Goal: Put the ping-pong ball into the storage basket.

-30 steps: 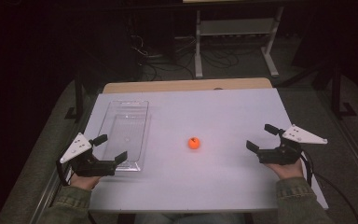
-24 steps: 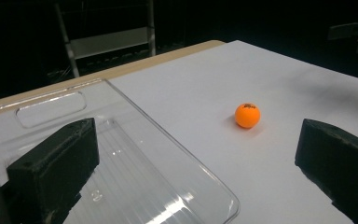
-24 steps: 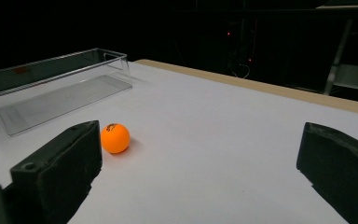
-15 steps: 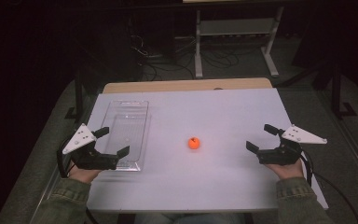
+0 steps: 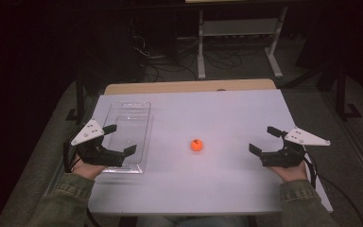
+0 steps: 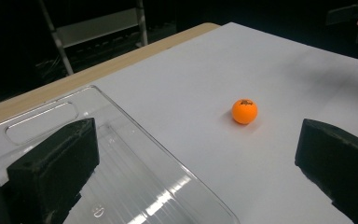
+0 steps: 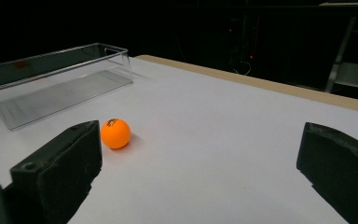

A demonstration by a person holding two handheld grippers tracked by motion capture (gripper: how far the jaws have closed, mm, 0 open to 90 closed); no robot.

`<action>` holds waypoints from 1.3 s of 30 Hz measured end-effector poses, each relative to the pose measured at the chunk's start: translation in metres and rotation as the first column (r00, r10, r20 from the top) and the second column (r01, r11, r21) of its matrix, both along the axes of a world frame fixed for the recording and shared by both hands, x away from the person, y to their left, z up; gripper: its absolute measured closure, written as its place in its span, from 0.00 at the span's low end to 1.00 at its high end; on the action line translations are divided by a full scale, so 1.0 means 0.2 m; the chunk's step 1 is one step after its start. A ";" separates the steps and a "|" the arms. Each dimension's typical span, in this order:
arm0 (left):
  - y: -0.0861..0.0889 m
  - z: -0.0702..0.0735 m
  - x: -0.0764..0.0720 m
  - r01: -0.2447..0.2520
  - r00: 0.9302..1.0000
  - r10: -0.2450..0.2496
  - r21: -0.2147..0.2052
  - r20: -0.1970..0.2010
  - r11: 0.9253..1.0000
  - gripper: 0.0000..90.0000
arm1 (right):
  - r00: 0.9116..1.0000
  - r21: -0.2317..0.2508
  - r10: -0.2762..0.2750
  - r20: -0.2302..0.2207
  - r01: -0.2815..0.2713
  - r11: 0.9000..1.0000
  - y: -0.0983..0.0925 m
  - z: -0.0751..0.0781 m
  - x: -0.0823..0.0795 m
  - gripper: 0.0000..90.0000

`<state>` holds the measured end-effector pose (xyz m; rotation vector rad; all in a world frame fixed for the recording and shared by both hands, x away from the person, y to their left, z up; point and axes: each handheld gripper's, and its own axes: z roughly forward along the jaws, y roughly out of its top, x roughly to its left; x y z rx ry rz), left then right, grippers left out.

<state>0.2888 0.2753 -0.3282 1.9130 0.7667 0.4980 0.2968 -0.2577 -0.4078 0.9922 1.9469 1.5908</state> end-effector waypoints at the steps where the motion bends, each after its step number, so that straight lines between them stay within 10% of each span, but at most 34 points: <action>1: -0.01 0.00 0.00 0.004 1.000 -0.004 0.008 0.000 1.000 0.00 | 1.000 0.000 -0.001 0.000 0.001 1.000 0.00 0.00 0.00 0.00; 16: -0.10 0.10 0.06 0.086 0.996 -0.086 0.067 -0.004 0.994 0.00 | 1.000 0.000 0.005 0.003 -0.005 1.000 0.00 0.00 0.00 0.00; 39: -0.28 0.21 0.20 0.187 0.982 -0.183 0.209 -0.039 0.960 0.00 | 1.000 -0.002 0.016 0.012 -0.016 1.000 0.00 0.01 -0.01 0.00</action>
